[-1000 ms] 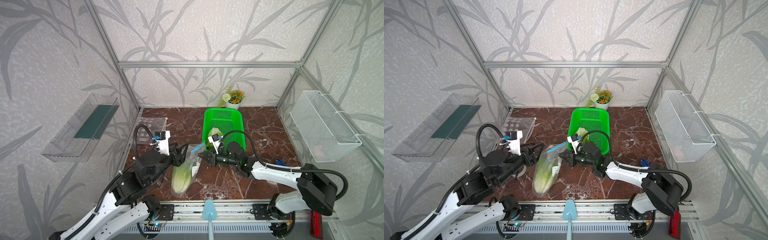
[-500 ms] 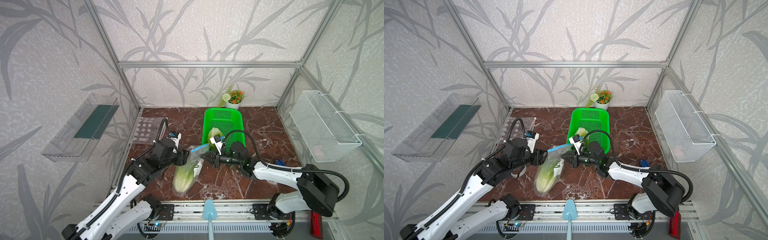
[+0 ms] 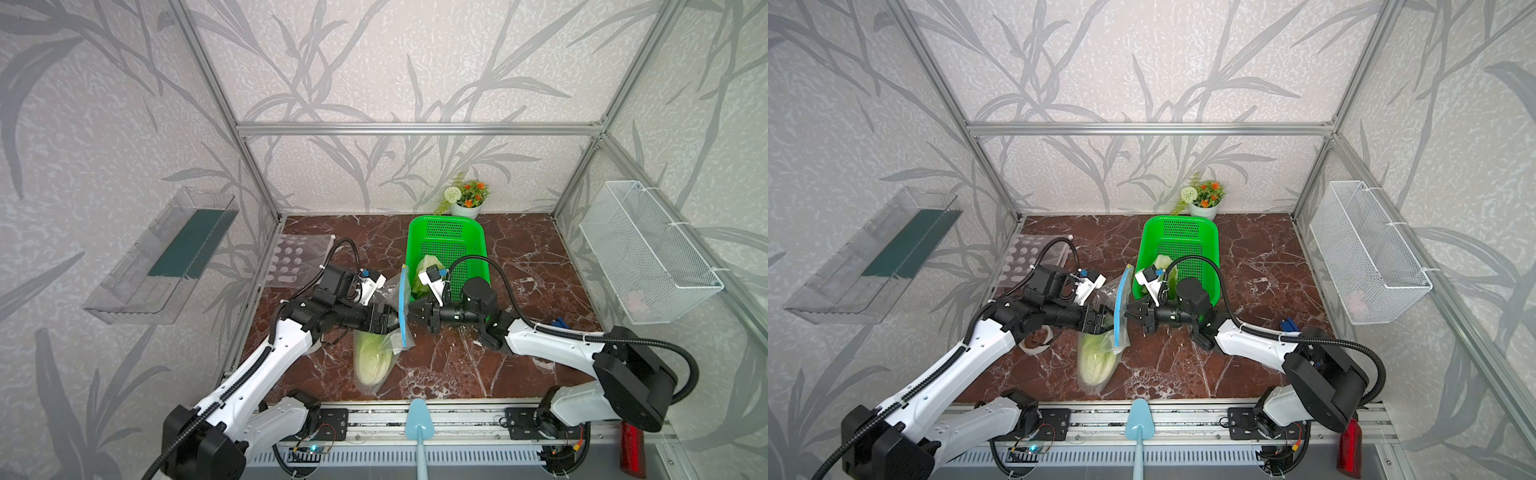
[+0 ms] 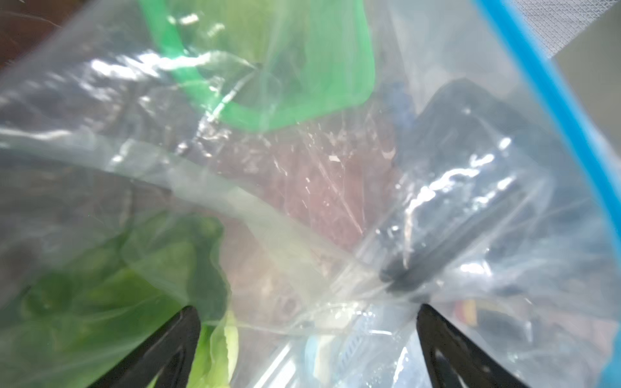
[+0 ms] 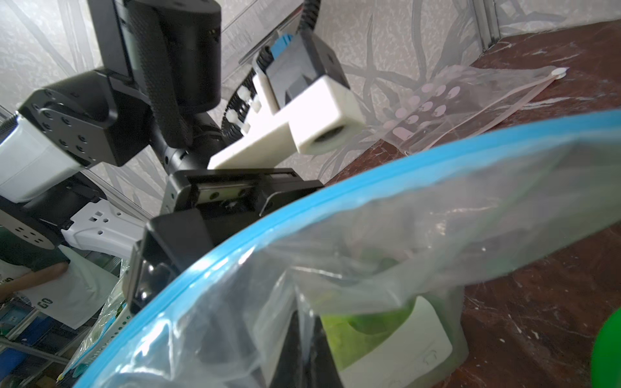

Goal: Open the zip-top bag and take out the chinese cabbages
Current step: Open the zipper of the food storage bag at the center of the board.

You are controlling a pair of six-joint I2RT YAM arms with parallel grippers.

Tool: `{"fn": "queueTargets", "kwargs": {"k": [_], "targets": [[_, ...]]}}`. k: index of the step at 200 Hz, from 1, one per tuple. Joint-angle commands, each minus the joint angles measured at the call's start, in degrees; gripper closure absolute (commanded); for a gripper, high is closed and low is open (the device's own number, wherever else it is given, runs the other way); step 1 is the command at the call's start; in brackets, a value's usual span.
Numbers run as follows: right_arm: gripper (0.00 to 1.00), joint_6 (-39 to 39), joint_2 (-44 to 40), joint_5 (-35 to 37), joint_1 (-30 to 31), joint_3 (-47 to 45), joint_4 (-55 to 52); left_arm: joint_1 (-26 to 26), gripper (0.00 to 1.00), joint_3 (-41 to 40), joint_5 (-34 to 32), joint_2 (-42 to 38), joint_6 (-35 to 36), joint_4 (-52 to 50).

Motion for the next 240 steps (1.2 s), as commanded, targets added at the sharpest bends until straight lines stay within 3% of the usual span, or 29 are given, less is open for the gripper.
{"fn": "queueTargets", "kwargs": {"k": [1,13,30,53,73,93,119,156,193,240], "targets": [[1.0,-0.16,1.22,-1.76,-0.32,2.59,4.59,-0.12,0.04,-1.94,6.27,-0.44,-1.17,4.85],[1.0,1.02,2.31,-2.18,-0.45,2.68,6.5,-0.14,0.14,-2.93,5.36,-1.02,-2.63,7.01],[1.0,3.04,3.73,-2.54,-0.41,2.45,9.64,-0.21,0.52,-4.49,3.48,-2.22,-5.78,10.73],[1.0,4.7,5.03,-2.77,-0.41,1.92,11.87,-0.26,0.8,-5.3,0.33,-4.31,-8.11,12.18],[1.0,4.68,4.66,-2.58,-0.57,1.13,11.68,-0.25,0.78,-3.74,-3.61,-6.23,-7.34,7.83],[1.0,4.71,3.42,-2.07,-1.0,0.04,10.65,-0.23,0.69,-2.77,-7.2,-8.85,-6.68,4.59],[1.0,4.29,2.06,-1.79,-1.03,-0.52,9.1,-0.1,0.68,-3.88,-9.06,-10.59,-7.84,5.4],[1.0,3.92,1.61,-1.91,-1.13,-0.35,7.89,-0.08,0.77,-4.15,-8.84,-10.06,-8.73,6.26],[1.0,3.94,1.61,-1.43,-1.16,-0.51,7.73,-0.12,0.99,-3.74,-9.4,-10.11,-8.69,5.21],[1.0,3.64,-0.64,-0.88,-2.64,-2.29,5.43,0.26,1.0,-1.22,-14.39,-12.73,-6.16,-1.01]]}}
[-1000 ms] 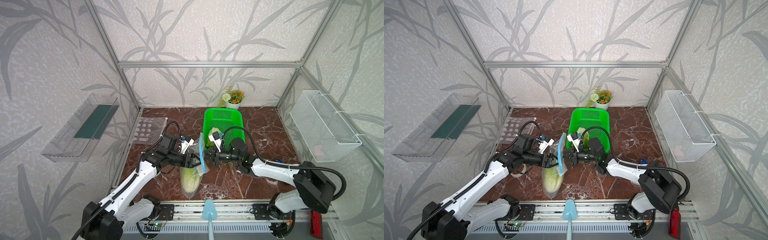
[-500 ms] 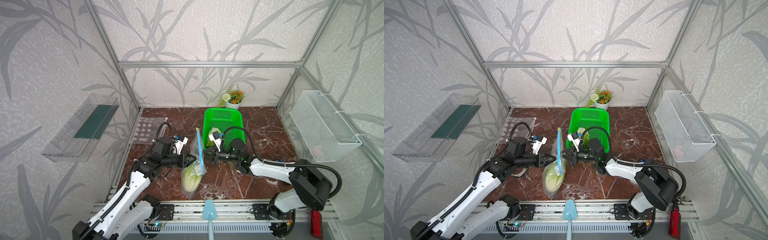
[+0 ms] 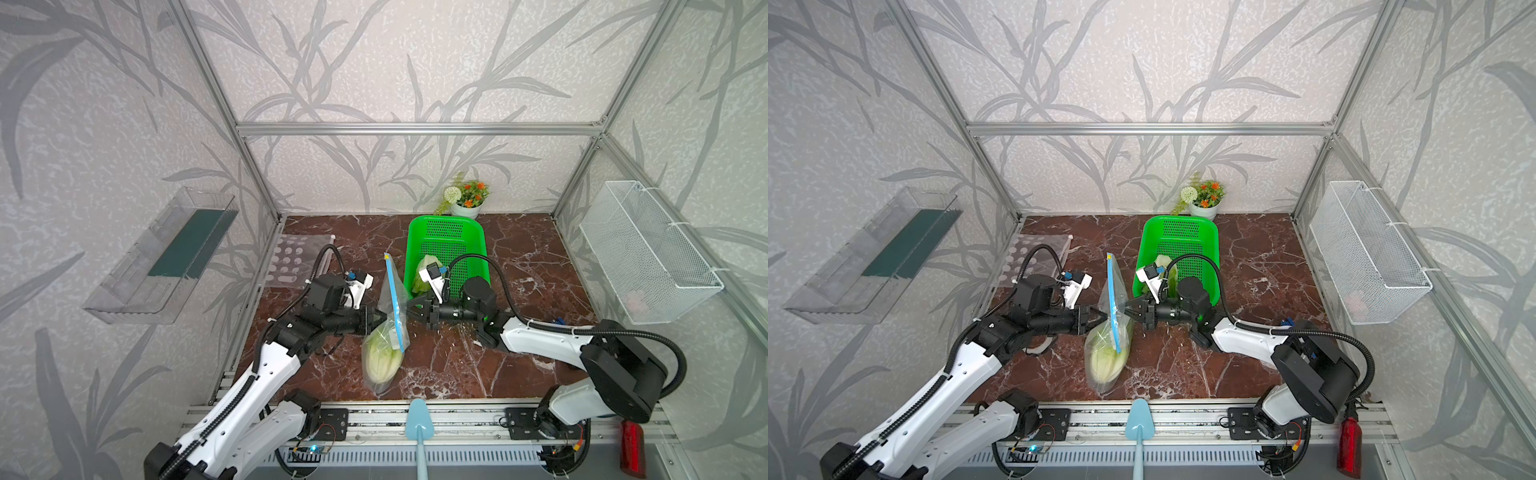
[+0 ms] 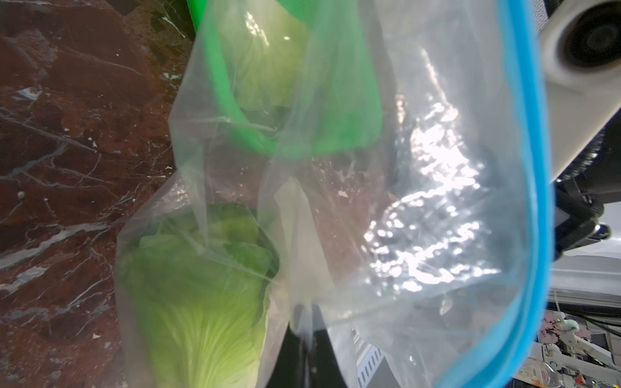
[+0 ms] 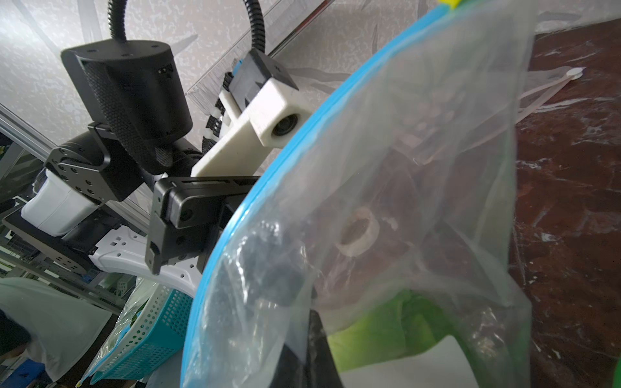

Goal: Open the zip-top bag and take out the chinese cabbages
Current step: Open the zipper of the food storage bag at the center of the board.

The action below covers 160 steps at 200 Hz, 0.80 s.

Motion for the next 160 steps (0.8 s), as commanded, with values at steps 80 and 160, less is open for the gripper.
{"fn": "queueTargets", "kwargs": {"k": [80,160], "targets": [[1.0,-5.28,-12.48,4.73,-3.16,-3.82,-15.77,2.66,1.0,2.59,-16.67,-7.9,-1.1,-6.39],[1.0,-6.87,-18.46,9.46,-4.12,-6.04,-24.81,4.88,1.0,2.33,-19.06,-11.9,-3.8,-5.8]]}}
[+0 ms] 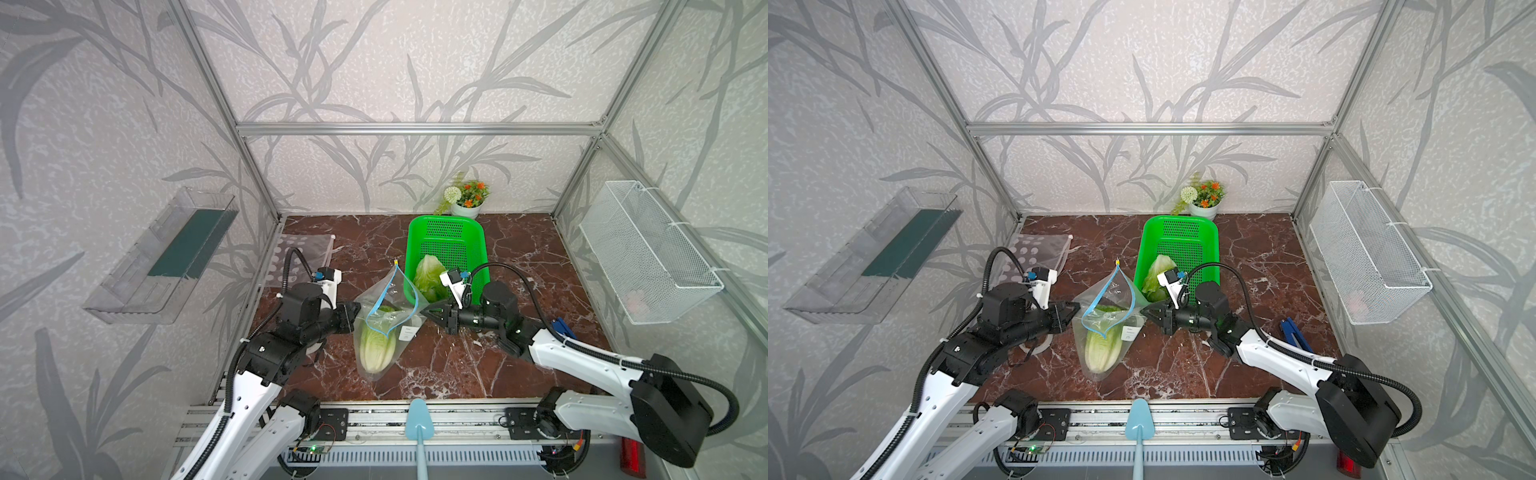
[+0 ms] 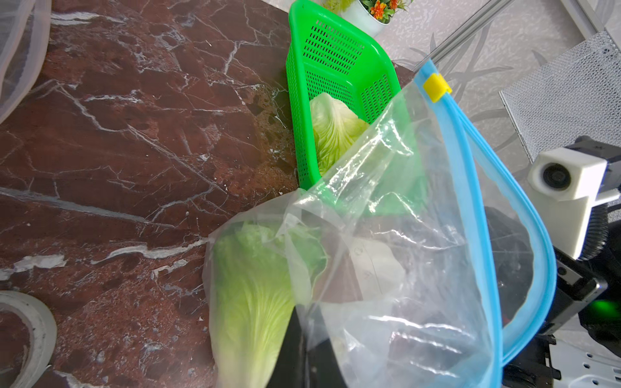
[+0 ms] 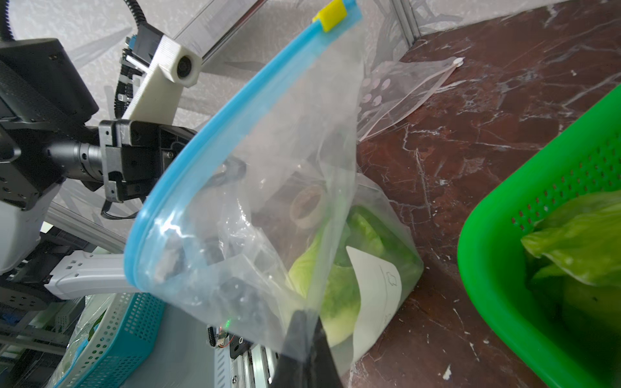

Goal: Open the zip-top bag and take out the chinese cabbages
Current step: Open the zipper of the food storage bag at the center of the board.

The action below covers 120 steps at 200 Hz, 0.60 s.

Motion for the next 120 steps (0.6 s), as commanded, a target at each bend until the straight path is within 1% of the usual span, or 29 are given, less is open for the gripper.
{"fn": "queueTargets", "kwargs": {"k": [1,32,37,40,41,44,46,47,53,66,77,91,101,114,120], "targets": [[1.0,-1.7,-2.8,2.82,-0.71,-0.58,-4.75,0.82,1.0,0.68,-2.68,-1.11,-0.87,-0.56],[1.0,-3.17,-3.79,3.62,-0.88,1.78,-12.25,0.82,1.0,1.08,1.4,-0.18,-1.77,2.63],[0.9,-3.5,-4.07,3.42,-0.9,2.5,-13.59,0.74,1.0,1.4,2.39,0.07,-1.73,3.12],[0.81,-3.71,-4.31,3.32,-0.9,2.95,-14.39,0.74,1.0,1.63,3.36,0.3,-1.67,3.44],[0.79,-3.79,-4.39,3.31,-0.85,3.16,-14.7,0.74,1.0,1.73,3.51,0.43,-1.57,3.46],[0.67,-4.11,-4.72,3.37,-0.89,3.67,-15.67,0.74,1.0,1.99,4.31,0.58,-1.15,3.75],[0.62,-4.35,-4.96,3.43,-0.87,4.06,-16.45,0.74,1.0,2.16,4.99,0.8,-0.8,4.12],[0.57,-4.51,-5.07,3.45,-0.88,4.33,-16.78,0.74,1.0,2.22,5.34,0.94,-0.69,4.29],[0.43,-5.63,-6.0,3.83,-0.88,5.84,-19.43,0.74,1.0,2.78,6.98,1.5,0.34,4.65],[0.28,-8.58,-8.5,5.85,-0.9,10.02,-26.43,0.65,1.0,4.84,8.5,3.02,1.54,3.38],[0.2,-11.41,-10.61,7.82,-0.89,13.82,-31.57,0.57,1.0,6.5,9.1,4.06,2.72,2.18],[0.2,-13.97,-12.43,9.37,-0.89,18.49,-36.29,0.34,1.0,7.74,9.18,5.13,3.91,1.38],[0.24,-14.83,-12.65,9.61,-0.8,21.6,-37.94,0.23,1.0,8.25,10.11,5.92,4.59,1.4],[0.33,-14.94,-11.41,8.72,-0.61,25.03,-38.62,0.03,1.0,8.25,11.38,6.69,4.69,2.24],[0.44,-14.89,-10.46,8.2,-0.17,26.5,-38.48,-0.1,1.0,8.21,11.84,6.96,4.66,2.76]]}}
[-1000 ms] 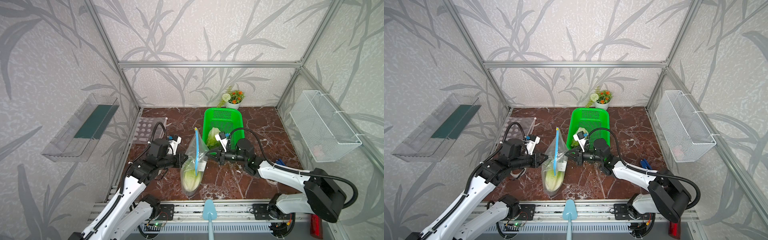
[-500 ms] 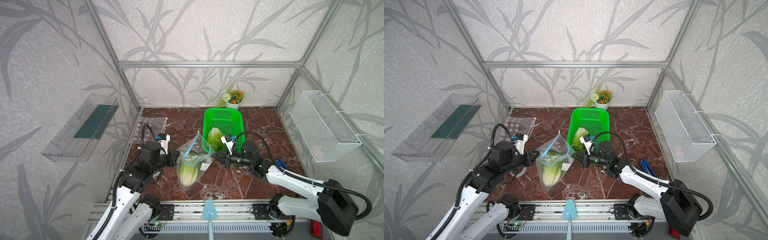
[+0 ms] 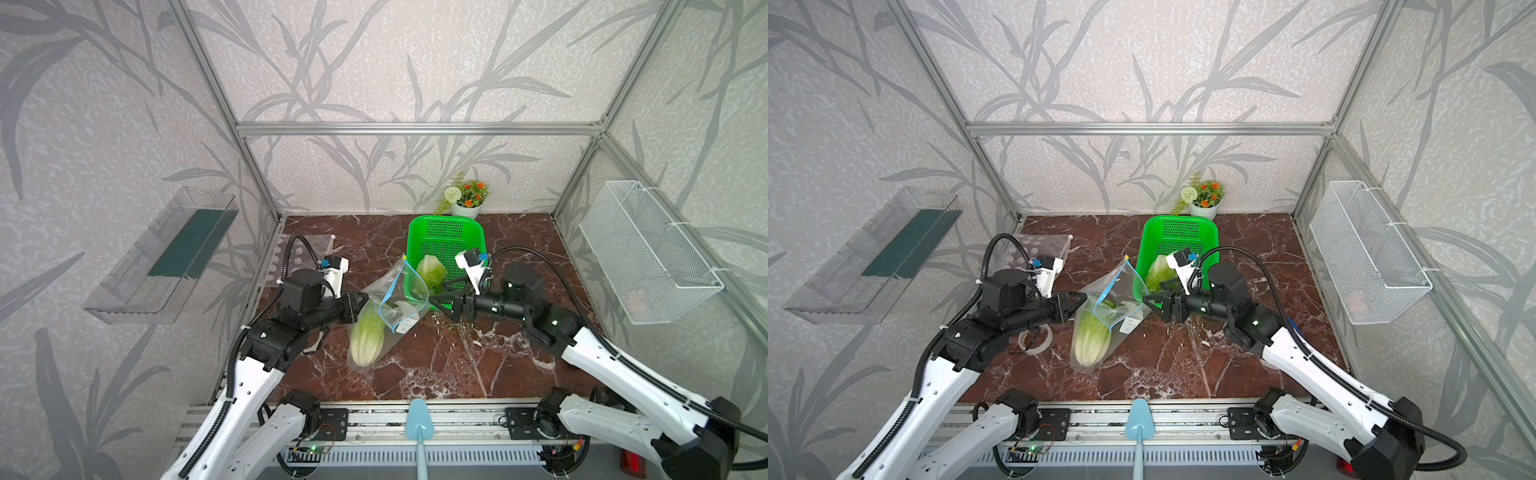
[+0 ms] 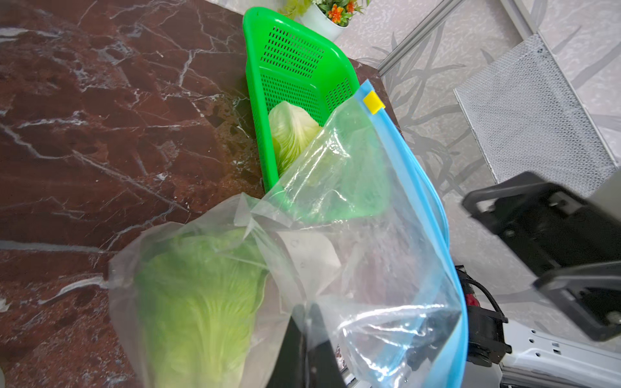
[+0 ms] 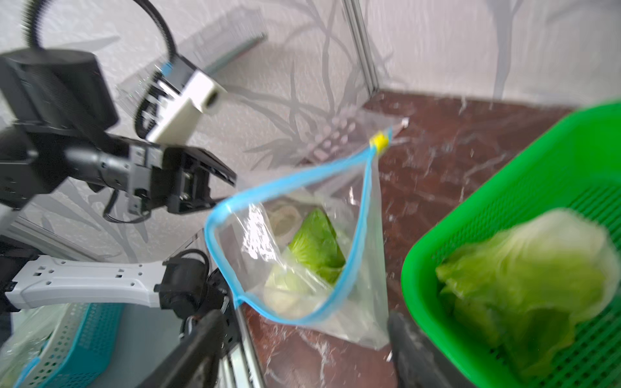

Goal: Open the zip-top bag and take out the chinese cabbages
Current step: Open the zipper of the food storage bag at the center of the board, then adjust the zipper food storage bag at the center of the board.

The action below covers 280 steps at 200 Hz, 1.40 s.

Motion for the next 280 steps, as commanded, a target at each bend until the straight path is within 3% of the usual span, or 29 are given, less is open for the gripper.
{"fn": "queueTargets", "kwargs": {"k": [1,11,21,87,124,175,197,220,234,265,280], "targets": [[0.45,-3.38,1.17,0.32,0.56,5.21,-5.95,-0.47,1.0,1.61,3.53,0.91,2.07,1.39],[0.66,-2.87,3.34,-0.36,1.43,7.15,-5.76,-0.67,1.0,1.59,3.57,1.18,1.9,2.05],[0.75,-2.53,6.05,-1.87,2.3,8.9,-5.47,-0.79,1.0,1.6,3.57,1.38,1.86,2.47],[0.81,-1.64,20.69,-5.1,7.04,15.31,-13.17,-1.27,1.0,2.39,2.8,1.91,0.46,5.74],[0.62,-2.58,26.63,-1.0,7.14,18.61,-15.34,-2.97,1.0,2.14,6.75,4.1,0.34,8.15],[0.62,-3.04,31.72,7.01,6.88,23.28,-15.34,-11.43,1.0,4.95,5.91,10.18,5.32,5.24],[0.6,-0.77,35.08,1.92,6.65,23.25,-15.15,-11.48,1.0,6.6,3.96,11.57,6.69,4.36],[0.43,3.85,35.98,-8.05,5.81,18.73,-8.9,-11.46,1.0,8.03,-1.81,11.99,8.5,1.65],[0.37,7.41,35.05,-12.95,4.59,14.69,-3.32,-11.46,1.0,8.4,-5.54,11.62,9.37,-0.29],[0.26,6.18,32.63,-15.97,3.1,12.11,-5.34,-11.39,0.7,8.05,-8.78,9.86,9.53,-2.17],[0.22,4.11,31.85,-16.27,3.06,12.55,-8.04,-11.37,0.65,7.83,-9.08,8.91,9.18,-2.26]]}}
